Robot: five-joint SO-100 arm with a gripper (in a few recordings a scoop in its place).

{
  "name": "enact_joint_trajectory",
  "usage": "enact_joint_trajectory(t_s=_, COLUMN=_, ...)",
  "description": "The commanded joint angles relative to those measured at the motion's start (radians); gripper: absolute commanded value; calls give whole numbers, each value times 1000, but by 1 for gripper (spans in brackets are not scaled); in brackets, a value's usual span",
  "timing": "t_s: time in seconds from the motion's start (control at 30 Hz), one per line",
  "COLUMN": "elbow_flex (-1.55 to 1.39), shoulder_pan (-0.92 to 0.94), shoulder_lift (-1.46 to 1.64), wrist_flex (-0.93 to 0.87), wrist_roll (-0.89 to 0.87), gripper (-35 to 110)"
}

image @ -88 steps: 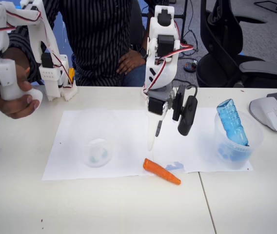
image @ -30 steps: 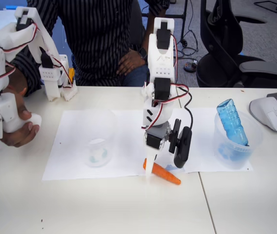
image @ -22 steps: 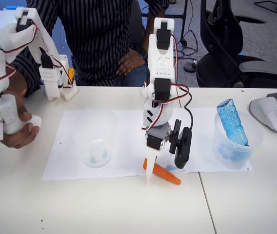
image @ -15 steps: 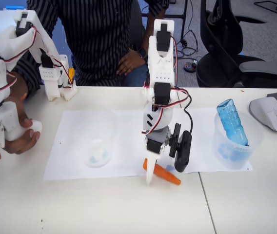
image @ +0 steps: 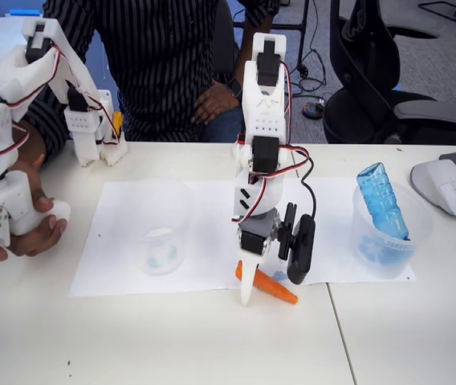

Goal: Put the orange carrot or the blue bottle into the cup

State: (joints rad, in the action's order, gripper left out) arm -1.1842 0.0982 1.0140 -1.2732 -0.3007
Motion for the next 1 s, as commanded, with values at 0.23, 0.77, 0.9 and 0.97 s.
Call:
enact_joint_trajectory(t_s=0.23, elbow_flex=58, shoulder_pan=15, shoulder_lift=29, wrist_flex=2, wrist_roll=-9, gripper=12)
enact_joint_trajectory(t_s=0.77, elbow_flex=43, shoulder_pan=8, shoulder_lift=41, wrist_flex=-14, wrist_roll=3, gripper=3)
enact_joint_trajectory(t_s=0.9, elbow_flex=43, shoulder_pan=9, shoulder_lift=41, wrist_flex=-14, wrist_roll=3, gripper=3)
enact_joint_trajectory(t_s=0.97, elbow_flex=44, shoulder_pan=9, shoulder_lift=44, wrist_flex=-14, wrist_roll=3, gripper=3)
